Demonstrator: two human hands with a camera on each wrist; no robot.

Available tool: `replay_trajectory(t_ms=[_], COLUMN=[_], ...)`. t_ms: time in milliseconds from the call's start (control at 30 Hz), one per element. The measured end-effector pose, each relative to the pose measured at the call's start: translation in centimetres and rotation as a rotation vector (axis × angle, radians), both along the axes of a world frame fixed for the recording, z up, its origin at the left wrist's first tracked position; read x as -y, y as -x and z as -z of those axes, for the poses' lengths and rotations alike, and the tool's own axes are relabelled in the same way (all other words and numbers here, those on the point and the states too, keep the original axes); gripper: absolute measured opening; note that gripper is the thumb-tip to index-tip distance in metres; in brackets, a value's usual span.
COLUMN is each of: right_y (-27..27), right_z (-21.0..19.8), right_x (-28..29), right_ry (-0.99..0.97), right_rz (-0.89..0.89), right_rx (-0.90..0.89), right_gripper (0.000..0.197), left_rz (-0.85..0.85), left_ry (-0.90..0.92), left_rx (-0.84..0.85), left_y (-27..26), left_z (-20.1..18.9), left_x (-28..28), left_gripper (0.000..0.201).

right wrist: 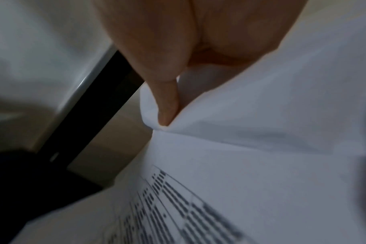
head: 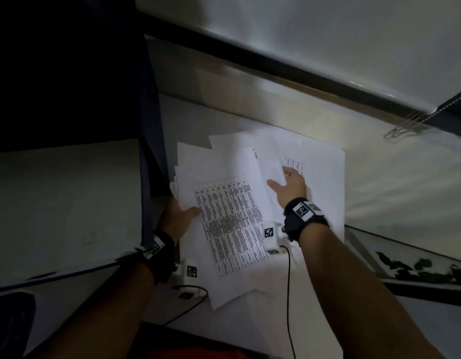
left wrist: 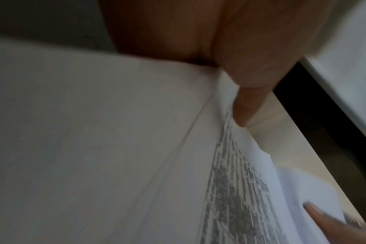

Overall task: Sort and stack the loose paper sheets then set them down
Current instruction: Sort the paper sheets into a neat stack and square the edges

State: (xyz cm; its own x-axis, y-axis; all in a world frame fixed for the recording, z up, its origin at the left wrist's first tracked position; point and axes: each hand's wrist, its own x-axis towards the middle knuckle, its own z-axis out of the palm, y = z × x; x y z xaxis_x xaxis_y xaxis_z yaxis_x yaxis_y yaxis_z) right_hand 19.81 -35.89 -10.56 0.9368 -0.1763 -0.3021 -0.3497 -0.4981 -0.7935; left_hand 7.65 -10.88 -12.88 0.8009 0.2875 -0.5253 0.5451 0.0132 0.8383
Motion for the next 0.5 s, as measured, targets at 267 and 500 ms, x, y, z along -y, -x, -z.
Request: replay_trajectory(t_ms=[267, 500], right_y=[-3.1, -0.4], right_z=[-0.3, 0.3], right_x=[0.1, -4.0], right_ry=[0.328, 0.155], right_rz=[0.020, -0.149], right_rx=[-0.282, -0.197], right_gripper=[0.073, 0.052], left_rz=[-0.041, 0.069], left_ry=[-0.132, -0.243], left_rx=[0.002, -0.152], left_y=[0.0, -1.0], left_z=[1.3, 0.2], left_x=[-0.9, 1.3], left_gripper=[0.074, 0.062])
